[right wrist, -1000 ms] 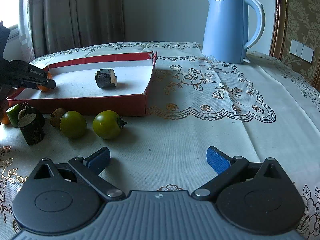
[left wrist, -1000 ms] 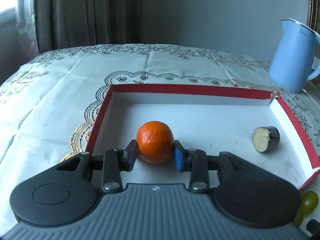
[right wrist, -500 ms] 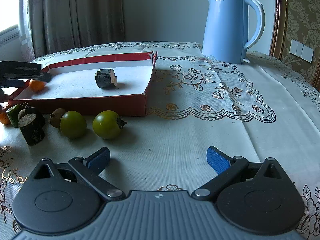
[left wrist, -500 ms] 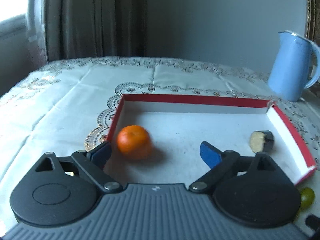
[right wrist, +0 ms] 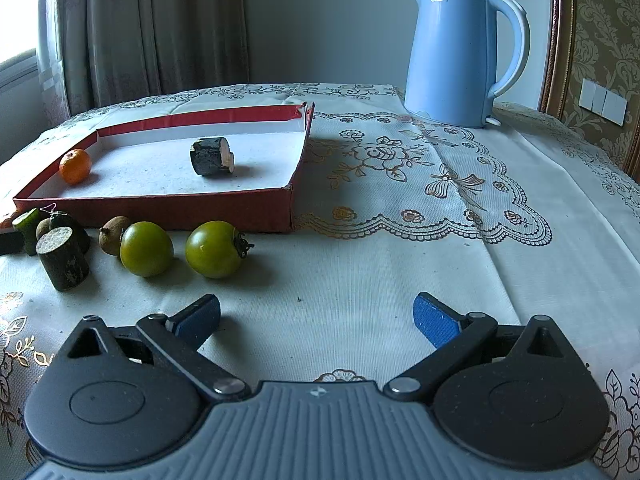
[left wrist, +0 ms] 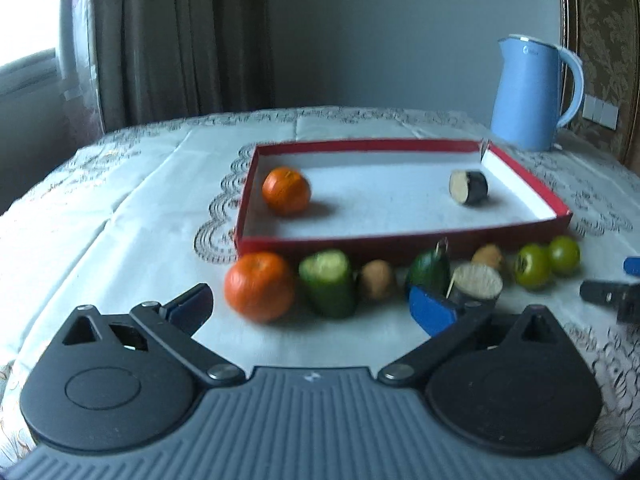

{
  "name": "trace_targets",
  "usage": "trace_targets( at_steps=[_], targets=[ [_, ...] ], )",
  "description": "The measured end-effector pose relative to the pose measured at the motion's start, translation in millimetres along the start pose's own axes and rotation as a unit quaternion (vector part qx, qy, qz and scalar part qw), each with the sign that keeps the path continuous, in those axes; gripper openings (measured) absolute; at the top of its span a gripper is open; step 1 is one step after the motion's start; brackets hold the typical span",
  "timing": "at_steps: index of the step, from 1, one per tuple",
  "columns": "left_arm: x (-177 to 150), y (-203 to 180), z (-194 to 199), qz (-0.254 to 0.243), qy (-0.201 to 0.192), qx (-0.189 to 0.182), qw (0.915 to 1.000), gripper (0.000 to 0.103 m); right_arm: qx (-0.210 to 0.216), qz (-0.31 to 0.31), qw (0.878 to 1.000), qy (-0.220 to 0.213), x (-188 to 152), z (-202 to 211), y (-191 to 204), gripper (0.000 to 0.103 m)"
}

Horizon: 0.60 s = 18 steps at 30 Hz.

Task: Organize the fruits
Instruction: 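Close the right gripper on a green tomato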

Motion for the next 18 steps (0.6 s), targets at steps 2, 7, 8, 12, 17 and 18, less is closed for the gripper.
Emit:
trace_targets(
  at_steps=[2, 7, 8, 12, 17, 18],
  targets=[
    [-3, 2, -3, 0.007, 0.009, -0.005, 0.9999, 0.103, 0.000, 0.000, 1.000, 0.000, 0, 0, 0, 0.103],
    [-11, 14, -15, 0.040, 0.040, 0.002, 0.9984, 0.103, 0.000, 0.000, 1.000, 0.000, 0, 0, 0, 0.103],
    [-11, 15, -14, 0.039, 0.038, 0.006, 0.9985, 0.103, 0.001, -0.001, 1.000, -0.001, 0, 1, 0, 0.103],
    [-12, 12, -16, 0.024, 0.038, 0.020, 0.9988, 0.103, -0.004, -0.001, 1.000, -0.011, 0, 4, 0, 0.103],
    [-12, 12, -18, 0.024, 0.044, 0.019, 0.9986, 0.103, -0.001, 0.000, 1.000, -0.025, 5, 10, 5, 0.103],
    [-13, 12, -18, 0.024, 0.043, 0.020, 0.9986, 0.103, 0.001, 0.003, 1.000, -0.028, 6, 10, 9, 0.103]
  ],
)
Point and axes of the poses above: each gripper's, at about its wrist camera, not at the fingertips, and z roughly against the way its jaws point, y to its left, x to its top, the point moved 4 cm from there along -z, roughly the way its jaws point, and after that the axes turned 1 degree about -y, right-handed, at the moved point
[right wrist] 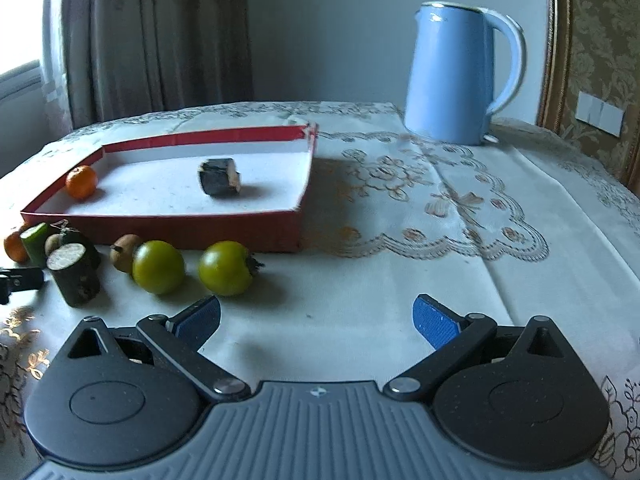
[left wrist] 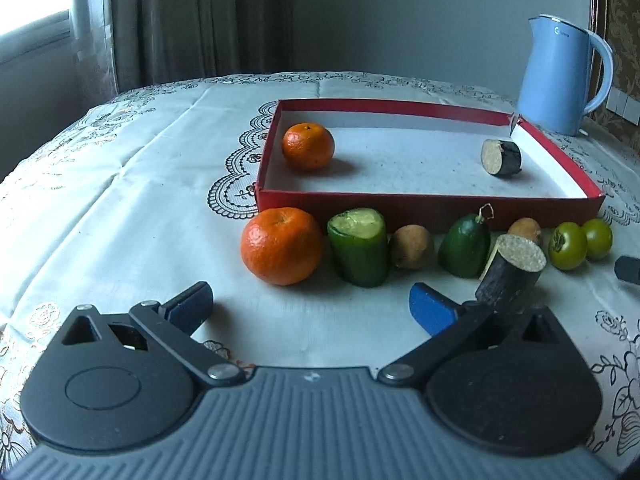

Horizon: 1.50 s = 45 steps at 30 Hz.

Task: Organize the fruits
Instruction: 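Close the right gripper on a green tomato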

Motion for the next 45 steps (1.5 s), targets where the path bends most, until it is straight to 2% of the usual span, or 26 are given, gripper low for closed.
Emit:
trace_targets(
  at_steps=[3, 5, 9, 12, 14, 18, 20, 23, 39, 45],
  targets=[
    [0, 0, 0, 0.000, 0.000, 0.000, 1.0000, 0.103, 0.002, 0.014, 1.000, -0.014, 6, 3, 10, 0.094],
    [0, 0, 0, 0.000, 0.000, 0.000, 1.0000, 0.103, 0.001, 0.021, 1.000, -0.014, 10, 0, 16, 0.079],
    [0, 0, 0, 0.000, 0.000, 0.000, 1.0000, 0.103, 0.024, 0.029, 0.999, 0.002, 14, -9, 25, 0.069],
    [0, 0, 0, 0.000, 0.000, 0.000, 1.0000, 0.103, 0.022, 0.040, 0.999, 0.002, 15, -12, 34, 0.064],
    [0, 0, 0, 0.000, 0.000, 0.000, 1.0000, 0.103, 0.028, 0.038, 0.999, 0.000, 16, -14, 37, 0.056],
    [0, 0, 0, 0.000, 0.000, 0.000, 1.0000, 0.103, 0.036, 0.040, 0.999, 0.006, 18, -20, 42, 0.051],
    [0, 0, 0, 0.000, 0.000, 0.000, 1.0000, 0.103, 0.037, 0.045, 0.998, 0.010, 19, -24, 45, 0.043],
    [0, 0, 0, 0.000, 0.000, 0.000, 1.0000, 0.103, 0.038, 0.045, 0.998, 0.014, 17, -29, 49, 0.036],
    [0, 0, 0, 0.000, -0.001, 0.000, 1.0000, 0.103, 0.024, 0.040, 0.999, -0.009, 11, -21, 47, 0.034],
    [0, 0, 0, 0.000, -0.001, 0.000, 1.0000, 0.103, 0.010, 0.052, 0.997, -0.052, 27, -3, 47, 0.034]
  ],
)
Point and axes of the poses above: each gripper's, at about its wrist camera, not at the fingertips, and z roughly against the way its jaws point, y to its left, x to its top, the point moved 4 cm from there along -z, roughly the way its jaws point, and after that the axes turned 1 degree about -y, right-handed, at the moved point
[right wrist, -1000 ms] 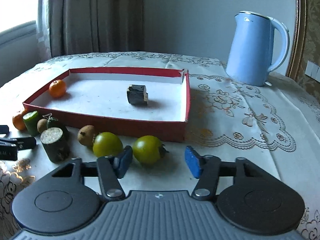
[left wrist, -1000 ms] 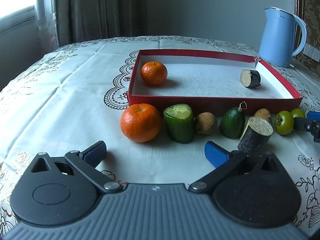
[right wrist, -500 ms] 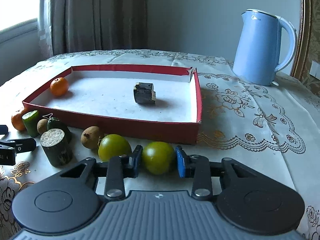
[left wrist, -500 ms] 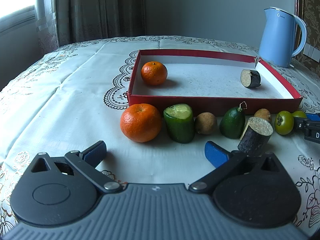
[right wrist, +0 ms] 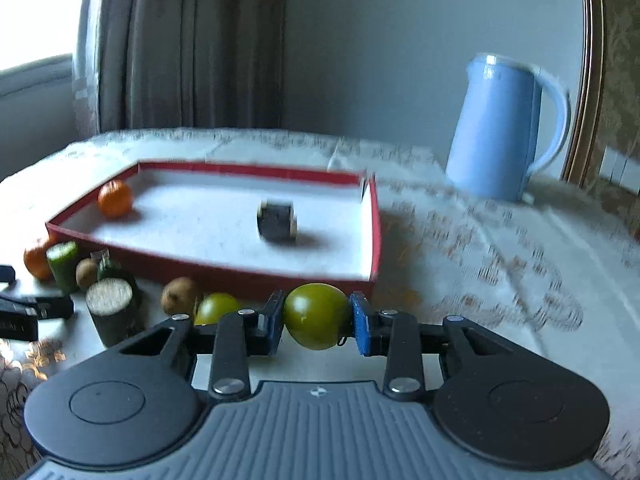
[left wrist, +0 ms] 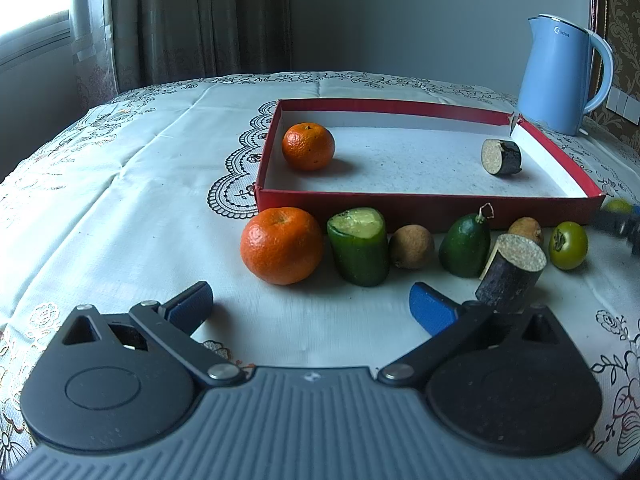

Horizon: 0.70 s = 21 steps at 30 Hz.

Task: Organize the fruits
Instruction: 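Close the right gripper on a green tomato, then carry the green tomato into the tray and open the right gripper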

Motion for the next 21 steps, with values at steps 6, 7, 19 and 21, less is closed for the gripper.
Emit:
trace_targets(
  at_steps=[6, 7, 19, 21],
  targets=[
    [0, 0, 0, 0.000, 0.000, 0.000, 1.0000, 0.103, -0.007, 0.022, 0.999, -0.023, 32, -13, 0, 0.034],
    [0, 0, 0, 0.000, 0.000, 0.000, 1.0000, 0.103, -0.006, 0.024, 0.999, -0.020, 37, -19, 0, 0.034],
    [0, 0, 0, 0.000, 0.000, 0.000, 1.0000, 0.103, -0.012, 0.033, 0.998, 0.048, 45, -88, 3, 0.034],
    [0, 0, 0, 0.000, 0.000, 0.000, 1.0000, 0.103, -0.013, 0.034, 0.998, 0.049, 45, -90, 5, 0.034]
  ],
)
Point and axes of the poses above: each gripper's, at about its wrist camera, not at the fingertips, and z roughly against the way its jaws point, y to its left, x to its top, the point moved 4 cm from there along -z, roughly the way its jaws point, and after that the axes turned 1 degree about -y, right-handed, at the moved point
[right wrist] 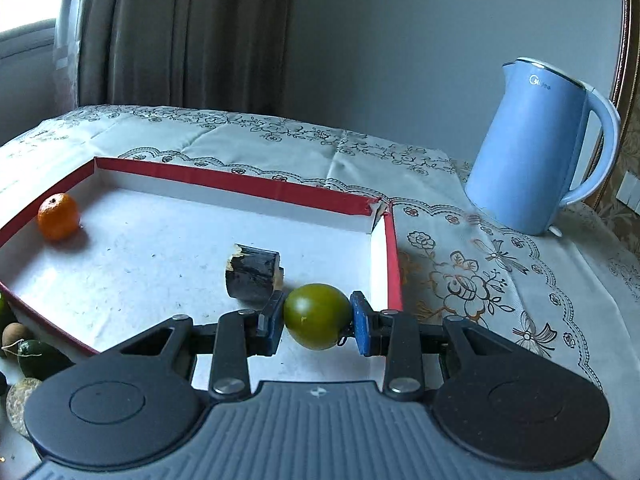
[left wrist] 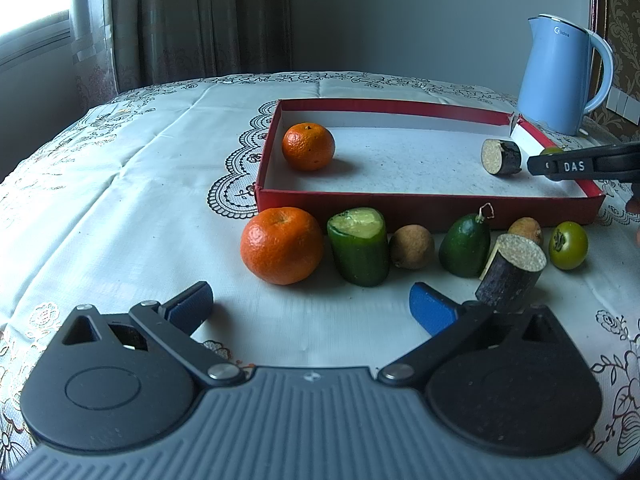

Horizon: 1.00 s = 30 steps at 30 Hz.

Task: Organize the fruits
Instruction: 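Carry the green tomato into the tray and open the right gripper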

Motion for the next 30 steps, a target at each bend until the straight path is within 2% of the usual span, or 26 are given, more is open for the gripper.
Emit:
trace_targets(
  at_steps=[14, 21, 26, 30],
  targets=[
    [0, 0, 0, 0.000, 0.000, 0.000, 1.0000, 0.103, 0.003, -0.016, 0.999, 0.028, -3, -15, -2, 0.034],
    [0, 0, 0, 0.000, 0.000, 0.000, 1.0000, 0.103, 0.001, -0.016, 0.999, 0.029, -3, -15, -2, 0.036],
    [0, 0, 0, 0.000, 0.000, 0.000, 1.0000, 0.103, 0.007, -0.018, 0.999, 0.029, -3, -14, -2, 0.056],
    [0, 0, 0, 0.000, 0.000, 0.000, 1.0000, 0.103, 0.003, -0.011, 1.000, 0.022, -4, -10, 0, 0.060]
  ],
)
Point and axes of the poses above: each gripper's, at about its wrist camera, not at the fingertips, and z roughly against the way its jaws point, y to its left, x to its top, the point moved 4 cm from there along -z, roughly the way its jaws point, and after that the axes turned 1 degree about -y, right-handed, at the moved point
